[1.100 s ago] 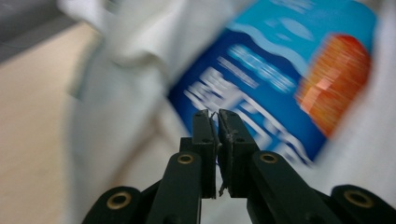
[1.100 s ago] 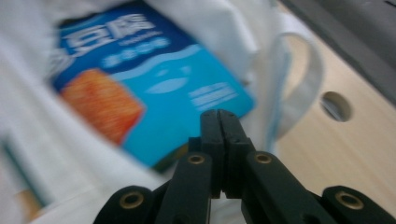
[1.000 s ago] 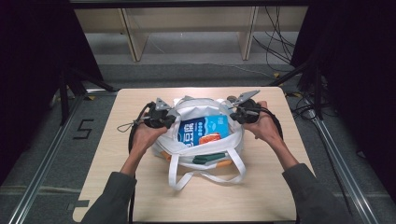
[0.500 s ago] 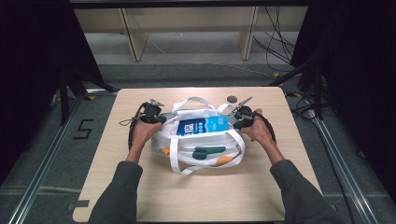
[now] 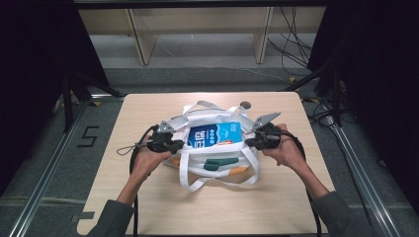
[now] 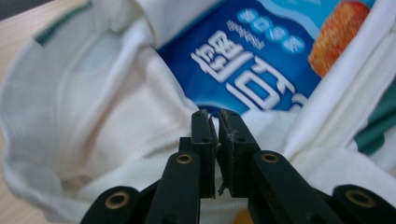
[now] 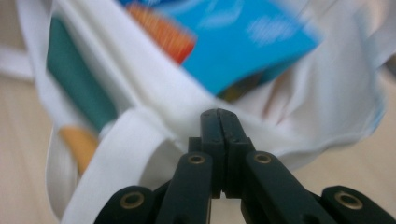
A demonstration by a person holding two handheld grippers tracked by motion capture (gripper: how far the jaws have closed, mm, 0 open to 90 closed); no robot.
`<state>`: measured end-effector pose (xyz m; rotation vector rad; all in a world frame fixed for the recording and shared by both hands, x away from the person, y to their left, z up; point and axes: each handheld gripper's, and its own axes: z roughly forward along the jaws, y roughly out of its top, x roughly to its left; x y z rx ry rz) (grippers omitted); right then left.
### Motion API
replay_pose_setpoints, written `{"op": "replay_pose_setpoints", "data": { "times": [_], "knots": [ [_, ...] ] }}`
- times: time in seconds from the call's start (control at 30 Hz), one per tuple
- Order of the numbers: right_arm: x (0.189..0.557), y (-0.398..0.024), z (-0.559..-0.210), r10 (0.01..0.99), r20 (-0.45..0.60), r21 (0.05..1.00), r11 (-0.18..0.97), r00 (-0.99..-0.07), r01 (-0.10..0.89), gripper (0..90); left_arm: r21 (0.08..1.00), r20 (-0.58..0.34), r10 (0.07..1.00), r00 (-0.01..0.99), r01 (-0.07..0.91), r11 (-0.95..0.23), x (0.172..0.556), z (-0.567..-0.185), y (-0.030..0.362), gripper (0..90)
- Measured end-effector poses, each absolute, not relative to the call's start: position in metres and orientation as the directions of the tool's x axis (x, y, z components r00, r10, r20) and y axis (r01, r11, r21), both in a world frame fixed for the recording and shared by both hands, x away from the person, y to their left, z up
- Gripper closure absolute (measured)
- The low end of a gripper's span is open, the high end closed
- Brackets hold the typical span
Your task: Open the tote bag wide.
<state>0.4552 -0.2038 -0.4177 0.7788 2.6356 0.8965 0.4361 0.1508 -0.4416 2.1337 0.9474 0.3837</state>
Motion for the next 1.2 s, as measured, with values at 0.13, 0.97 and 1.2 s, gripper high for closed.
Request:
{"op": "replay_pose_setpoints", "data": {
  "times": [0.13,0.97,1.2],
  "knots": [
    [0.445,-0.206,-0.446,0.545,-0.024,0.585,0.688,-0.838,0.430,90.0,0.740,-0.028,0.732,0.680,0.507,-0.442,0.432,-0.453,0.150,86.6],
    [0.444,-0.216,-0.400,0.583,-0.066,0.710,0.598,-0.809,0.373,90.0,0.809,-0.080,0.696,0.714,0.454,-0.373,0.398,-0.419,0.142,78.6],
    [0.442,-0.222,-0.400,0.593,-0.070,0.730,0.578,-0.802,0.364,89.1,0.819,-0.088,0.693,0.715,0.449,-0.358,0.390,-0.422,0.144,75.9]
  ]
}}
